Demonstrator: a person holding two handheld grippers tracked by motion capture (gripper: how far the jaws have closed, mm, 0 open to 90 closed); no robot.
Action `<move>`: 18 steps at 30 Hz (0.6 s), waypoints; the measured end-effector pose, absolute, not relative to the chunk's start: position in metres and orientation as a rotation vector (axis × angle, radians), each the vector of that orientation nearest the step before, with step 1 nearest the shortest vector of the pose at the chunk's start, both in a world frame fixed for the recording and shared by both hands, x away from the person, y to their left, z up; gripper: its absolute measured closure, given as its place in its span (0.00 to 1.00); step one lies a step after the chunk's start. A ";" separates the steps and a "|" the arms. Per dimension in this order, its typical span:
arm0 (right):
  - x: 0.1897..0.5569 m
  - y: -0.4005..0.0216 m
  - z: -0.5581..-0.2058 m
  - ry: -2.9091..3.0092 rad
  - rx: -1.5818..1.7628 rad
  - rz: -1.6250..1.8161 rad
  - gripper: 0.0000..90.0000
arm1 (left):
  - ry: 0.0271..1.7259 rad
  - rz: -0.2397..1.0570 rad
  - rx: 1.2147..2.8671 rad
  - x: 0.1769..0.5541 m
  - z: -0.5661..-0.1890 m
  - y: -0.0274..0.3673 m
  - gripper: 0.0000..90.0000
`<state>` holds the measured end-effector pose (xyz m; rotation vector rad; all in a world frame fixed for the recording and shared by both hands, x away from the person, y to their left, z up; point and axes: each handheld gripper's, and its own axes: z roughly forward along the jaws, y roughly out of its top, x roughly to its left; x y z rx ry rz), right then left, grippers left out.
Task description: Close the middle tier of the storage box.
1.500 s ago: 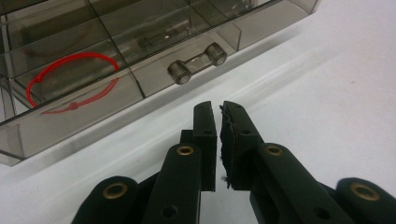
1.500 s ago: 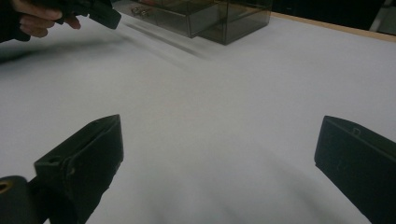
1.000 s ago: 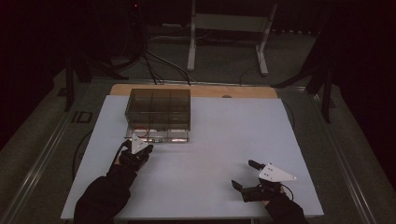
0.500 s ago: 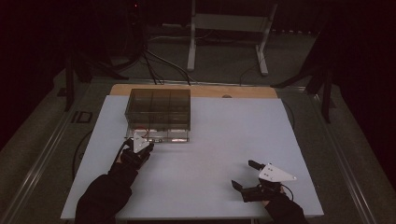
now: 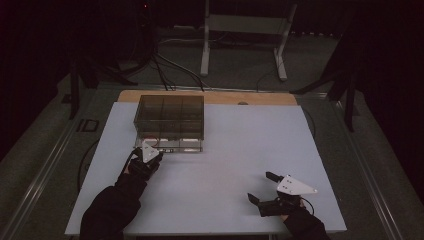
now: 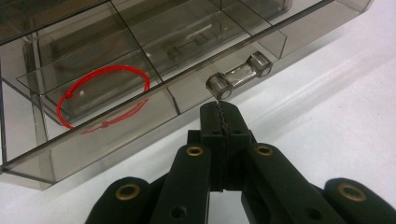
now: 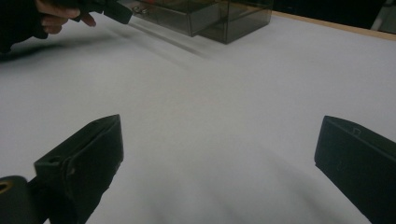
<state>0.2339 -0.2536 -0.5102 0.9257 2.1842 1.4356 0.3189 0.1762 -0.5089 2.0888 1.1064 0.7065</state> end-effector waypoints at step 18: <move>0.234 -0.254 -0.510 2.182 0.929 1.435 0.01 | 1.120 0.706 2.061 0.325 -0.507 0.179 1.00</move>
